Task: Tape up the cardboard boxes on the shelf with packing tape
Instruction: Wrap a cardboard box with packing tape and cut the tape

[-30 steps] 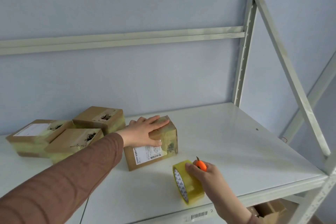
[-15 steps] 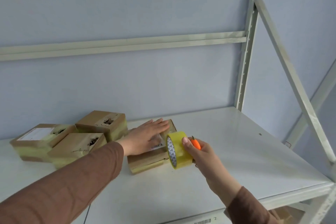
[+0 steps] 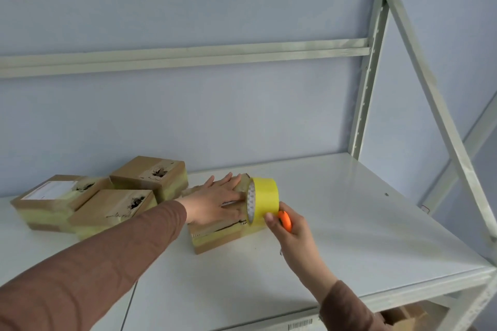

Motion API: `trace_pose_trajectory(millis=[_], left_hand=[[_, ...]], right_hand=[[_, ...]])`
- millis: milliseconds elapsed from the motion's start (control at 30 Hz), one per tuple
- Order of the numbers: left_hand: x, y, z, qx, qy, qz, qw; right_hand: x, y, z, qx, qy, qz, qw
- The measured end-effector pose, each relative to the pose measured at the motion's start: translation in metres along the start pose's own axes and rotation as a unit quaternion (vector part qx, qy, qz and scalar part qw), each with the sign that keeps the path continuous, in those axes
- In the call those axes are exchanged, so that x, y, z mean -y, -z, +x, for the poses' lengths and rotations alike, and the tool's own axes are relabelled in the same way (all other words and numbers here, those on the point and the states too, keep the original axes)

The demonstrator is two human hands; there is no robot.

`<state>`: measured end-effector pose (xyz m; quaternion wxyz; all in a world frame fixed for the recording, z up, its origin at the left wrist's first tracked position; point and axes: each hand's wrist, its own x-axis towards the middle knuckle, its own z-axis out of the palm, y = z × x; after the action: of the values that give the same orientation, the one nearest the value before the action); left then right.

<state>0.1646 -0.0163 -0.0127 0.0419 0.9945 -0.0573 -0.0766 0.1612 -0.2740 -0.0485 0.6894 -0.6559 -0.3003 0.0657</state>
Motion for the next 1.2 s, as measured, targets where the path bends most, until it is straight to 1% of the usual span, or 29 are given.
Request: trace_pose_trajectory(millis=[100, 200, 300, 400, 500, 633, 733, 800, 900, 967, 1000, 1033, 1067, 1100, 1133, 1167, 1200], left_hand=[[0.001, 0.001, 0.001, 0.008, -0.007, -0.020, 1.000], [0.003, -0.002, 0.003, 0.001, -0.002, 0.000, 1.000], [0.005, -0.004, 0.003, -0.023, 0.031, -0.003, 0.999], [0.004, -0.002, 0.004, -0.025, 0.038, 0.004, 0.999], [0.002, 0.001, 0.005, -0.013, 0.030, 0.012, 0.999], [0.000, 0.005, 0.005, -0.010, 0.032, -0.012, 0.999], [0.000, 0.012, 0.008, 0.008, 0.038, -0.046, 0.998], [-0.003, 0.013, 0.007, 0.013, 0.035, -0.029, 0.999], [-0.008, 0.008, -0.002, -0.037, 0.036, 0.050, 0.997], [-0.018, -0.001, -0.015, -0.110, 0.060, 0.089, 0.988], [-0.026, -0.009, -0.024, -0.170, 0.068, 0.072, 0.980], [-0.037, -0.020, -0.034, -0.254, 0.065, 0.012, 0.965], [-0.049, -0.034, -0.043, -0.347, 0.058, -0.083, 0.932], [-0.063, -0.049, -0.052, -0.427, 0.061, -0.207, 0.878], [-0.079, -0.062, -0.058, -0.462, 0.087, -0.342, 0.814], [-0.095, -0.070, -0.061, -0.439, 0.127, -0.466, 0.758], [-0.110, -0.074, -0.059, -0.378, 0.168, -0.560, 0.718]], right_hand=[[-0.011, 0.004, -0.032, -0.018, -0.041, -0.053, 0.998], [-0.018, 0.012, -0.047, -0.027, -0.086, -0.074, 0.993], [-0.010, 0.017, -0.042, -0.001, -0.114, -0.103, 0.988], [0.003, 0.020, -0.038, 0.017, -0.139, -0.062, 0.988], [0.010, 0.023, -0.035, 0.016, -0.156, -0.045, 0.987], [0.003, 0.014, -0.043, 0.017, -0.179, 0.006, 0.984], [-0.005, 0.014, -0.054, 0.024, -0.159, 0.021, 0.987], [-0.006, 0.016, -0.060, 0.029, -0.147, 0.007, 0.989], [-0.006, 0.016, -0.065, 0.037, -0.147, 0.002, 0.988], [-0.007, 0.014, -0.069, 0.044, -0.142, 0.003, 0.989], [-0.007, 0.013, -0.070, 0.046, -0.139, -0.001, 0.989], [-0.007, 0.012, -0.071, 0.047, -0.138, -0.006, 0.989], [-0.007, 0.011, -0.072, 0.049, -0.135, -0.008, 0.990], [-0.007, 0.011, -0.072, 0.051, -0.129, -0.008, 0.990], [-0.009, 0.012, -0.072, 0.053, -0.124, -0.007, 0.991], [-0.010, 0.014, -0.072, 0.058, -0.118, -0.007, 0.991], [-0.010, 0.016, -0.071, 0.064, -0.112, -0.011, 0.992]])
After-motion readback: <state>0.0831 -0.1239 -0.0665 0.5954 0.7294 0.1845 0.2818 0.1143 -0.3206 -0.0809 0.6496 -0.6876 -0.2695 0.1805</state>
